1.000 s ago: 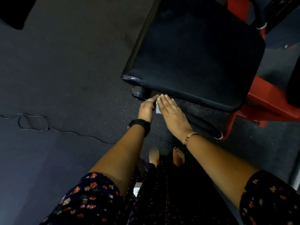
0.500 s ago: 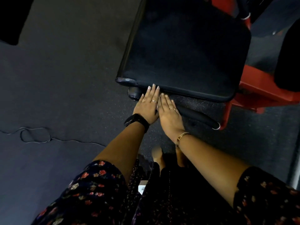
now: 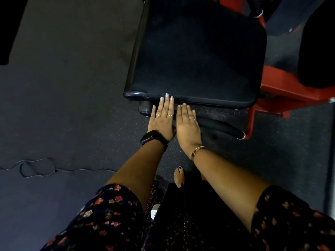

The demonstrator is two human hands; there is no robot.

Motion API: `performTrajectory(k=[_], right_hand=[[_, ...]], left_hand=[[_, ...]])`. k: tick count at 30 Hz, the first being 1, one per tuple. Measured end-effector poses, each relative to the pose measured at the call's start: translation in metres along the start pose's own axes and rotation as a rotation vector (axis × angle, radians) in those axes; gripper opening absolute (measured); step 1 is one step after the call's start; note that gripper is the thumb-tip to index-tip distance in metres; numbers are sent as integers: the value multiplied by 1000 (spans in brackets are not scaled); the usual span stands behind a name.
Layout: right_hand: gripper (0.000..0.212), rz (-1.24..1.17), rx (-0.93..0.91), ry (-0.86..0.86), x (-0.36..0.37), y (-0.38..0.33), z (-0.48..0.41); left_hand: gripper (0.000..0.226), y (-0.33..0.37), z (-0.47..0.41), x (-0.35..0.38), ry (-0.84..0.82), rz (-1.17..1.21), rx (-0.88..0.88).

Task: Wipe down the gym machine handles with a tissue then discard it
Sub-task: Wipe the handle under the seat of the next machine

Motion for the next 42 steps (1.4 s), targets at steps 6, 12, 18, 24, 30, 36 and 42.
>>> performTrajectory(k=[6,12,18,24,30,36,42], right_hand=[[83,59,-84,-49,0,59,47],[62,-153,292,69,-8,15,10],[78,-215,35,65,4,16,36],[70,-145,233,57,0,66,51],[69,-223,114,22,-4,25,21],[77,-197,209,96,1,88,71],[55,-273,304,115,-5,76,30]], left_hand=[[98,1,7,0,62,-107,102],[89,6,7,-3,-10,-127,117],[89,8,8,-2,-45,-94,99],[99,7,10,-2,-10,-145,101],[92,14,12,-5,44,-229,48],[89,24,14,-6,33,-143,42],[86,64,6,-8,5,-126,196]])
Point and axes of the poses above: each hand's wrist, its own z-axis away from the middle knuckle, its own x-axis out of the palm, y = z × x, the point moved 2 cm from there along -z, towards the middle knuckle, and after that the axes turned 10 degrees about -x, right-handed, at the moved point
